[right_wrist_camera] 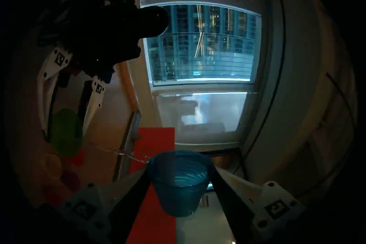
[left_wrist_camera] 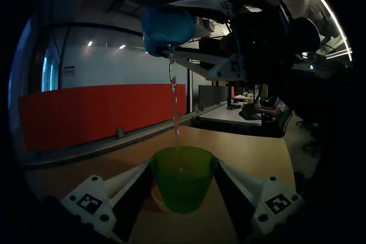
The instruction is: Pour water
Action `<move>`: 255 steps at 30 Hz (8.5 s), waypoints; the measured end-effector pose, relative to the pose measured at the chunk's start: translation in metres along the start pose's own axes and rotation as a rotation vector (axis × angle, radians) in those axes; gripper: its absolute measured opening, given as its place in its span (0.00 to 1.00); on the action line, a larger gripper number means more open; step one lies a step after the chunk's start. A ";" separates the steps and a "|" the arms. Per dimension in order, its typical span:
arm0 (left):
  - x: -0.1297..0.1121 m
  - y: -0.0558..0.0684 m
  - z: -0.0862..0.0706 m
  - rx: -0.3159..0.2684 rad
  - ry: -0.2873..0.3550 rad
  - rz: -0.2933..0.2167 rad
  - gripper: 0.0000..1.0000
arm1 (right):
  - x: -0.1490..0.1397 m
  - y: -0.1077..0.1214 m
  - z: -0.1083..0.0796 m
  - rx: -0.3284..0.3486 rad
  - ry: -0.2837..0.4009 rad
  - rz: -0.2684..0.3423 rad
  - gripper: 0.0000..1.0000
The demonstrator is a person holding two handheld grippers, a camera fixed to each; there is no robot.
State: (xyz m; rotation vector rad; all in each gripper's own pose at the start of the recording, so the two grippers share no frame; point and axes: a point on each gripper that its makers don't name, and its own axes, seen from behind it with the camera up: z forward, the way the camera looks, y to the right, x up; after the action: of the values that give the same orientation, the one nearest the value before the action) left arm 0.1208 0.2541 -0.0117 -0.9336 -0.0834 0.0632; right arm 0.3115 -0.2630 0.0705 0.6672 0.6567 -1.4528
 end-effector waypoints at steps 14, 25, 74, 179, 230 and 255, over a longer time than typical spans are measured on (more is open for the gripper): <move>-0.001 -0.003 0.002 0.007 0.004 -0.006 0.88 | 0.003 0.003 0.001 -0.006 0.010 -0.078 0.91; 0.001 -0.004 0.002 0.008 0.009 -0.008 0.88 | 0.006 0.005 0.002 -0.007 0.013 -0.144 0.91; 0.011 -0.010 0.001 0.022 0.023 0.011 0.88 | 0.027 -0.007 -0.019 0.005 0.096 0.639 0.91; -0.010 -0.060 -0.031 0.135 -0.135 0.032 0.88 | -0.009 -0.121 -0.111 0.214 -0.103 1.429 0.92; -0.132 -0.043 -0.020 0.013 -0.459 0.009 0.88 | -0.011 -0.308 -0.124 0.541 -0.279 1.416 0.93; -0.181 -0.032 -0.009 -0.043 -0.536 -0.033 0.88 | -0.004 -0.380 -0.132 0.653 -0.346 1.398 0.93</move>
State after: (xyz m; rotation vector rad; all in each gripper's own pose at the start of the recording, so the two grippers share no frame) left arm -0.0582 0.2115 0.0009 -0.9382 -0.5975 0.2815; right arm -0.0684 -0.1652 -0.0181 1.0217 -0.5745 -0.3671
